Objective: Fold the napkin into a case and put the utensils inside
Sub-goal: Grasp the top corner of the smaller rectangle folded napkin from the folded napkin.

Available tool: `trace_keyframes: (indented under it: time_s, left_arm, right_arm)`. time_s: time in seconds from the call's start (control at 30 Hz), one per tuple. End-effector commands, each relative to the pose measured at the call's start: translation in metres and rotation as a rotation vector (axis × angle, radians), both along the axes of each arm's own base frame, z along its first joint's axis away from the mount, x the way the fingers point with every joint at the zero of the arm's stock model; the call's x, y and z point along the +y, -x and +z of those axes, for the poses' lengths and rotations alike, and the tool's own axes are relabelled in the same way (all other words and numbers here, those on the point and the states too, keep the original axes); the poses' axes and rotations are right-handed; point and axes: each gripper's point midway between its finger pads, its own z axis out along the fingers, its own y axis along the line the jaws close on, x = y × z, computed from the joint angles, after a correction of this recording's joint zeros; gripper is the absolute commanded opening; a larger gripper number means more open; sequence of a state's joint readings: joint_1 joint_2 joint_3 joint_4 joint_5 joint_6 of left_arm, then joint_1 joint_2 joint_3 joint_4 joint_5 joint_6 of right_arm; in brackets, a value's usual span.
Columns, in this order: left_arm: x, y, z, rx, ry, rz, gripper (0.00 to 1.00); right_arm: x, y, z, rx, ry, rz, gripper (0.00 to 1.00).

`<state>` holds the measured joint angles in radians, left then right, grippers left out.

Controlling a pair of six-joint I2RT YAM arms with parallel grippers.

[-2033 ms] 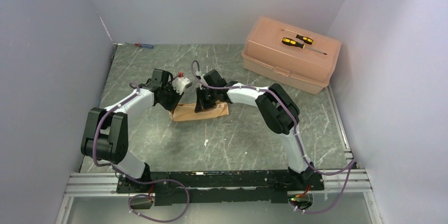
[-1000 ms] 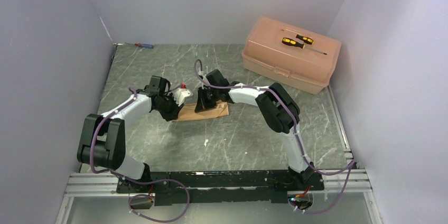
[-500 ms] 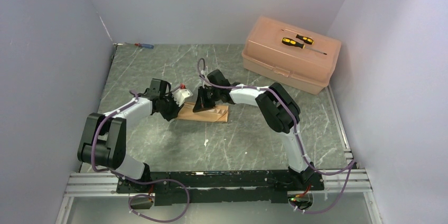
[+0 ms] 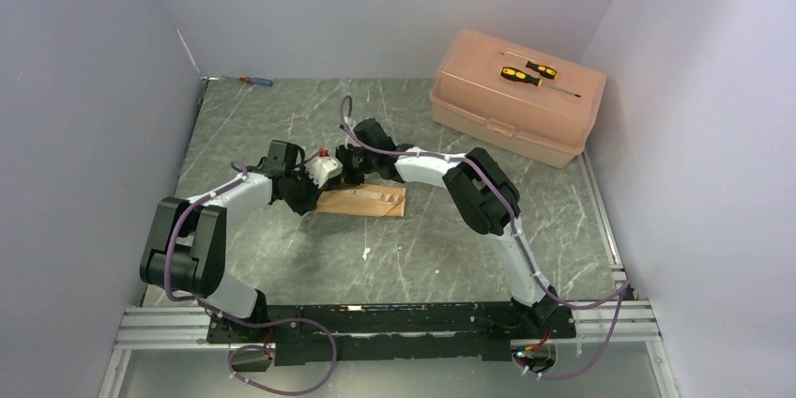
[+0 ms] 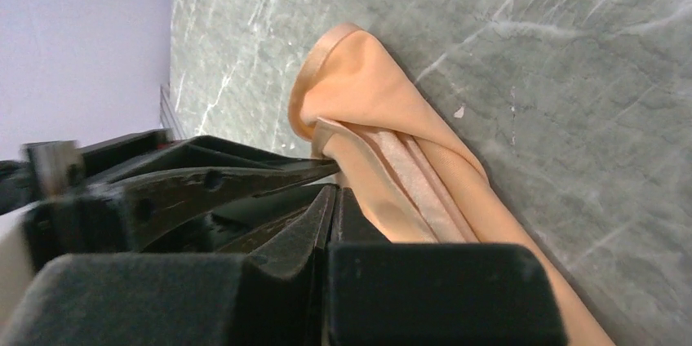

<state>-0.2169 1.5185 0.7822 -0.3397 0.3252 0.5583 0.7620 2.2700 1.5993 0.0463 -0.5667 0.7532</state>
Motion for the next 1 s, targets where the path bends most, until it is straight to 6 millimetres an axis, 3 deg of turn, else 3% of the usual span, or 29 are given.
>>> trace_keyframes:
  time_s: [0.0,0.17,0.53,0.7,0.83,0.97]
  left_arm:
    - [-0.005,-0.014,0.011,-0.025,0.022,0.033,0.20]
    - [-0.010,-0.015,0.019,-0.007,0.052,0.047,0.21]
    - [-0.009,-0.010,0.009,0.013,0.040,0.038,0.22]
    - [-0.010,-0.016,0.020,-0.002,0.048,0.049,0.22]
    - [-0.007,-0.026,0.045,-0.007,0.061,0.090,0.25]
    - [0.002,-0.034,0.072,0.021,0.105,0.163,0.29]
  right_arm:
    - [0.016,0.000,-0.001,0.030,-0.053,0.015,0.00]
    - [0.023,-0.002,-0.009,0.042,-0.067,0.007,0.00]
    - [0.034,-0.009,0.008,0.001,-0.098,-0.007,0.00]
    - [0.034,-0.005,-0.013,0.029,-0.059,0.004,0.00]
    - [0.026,0.000,-0.041,0.050,0.005,0.012,0.00]
    - [0.018,0.001,-0.054,0.050,0.040,0.003,0.00]
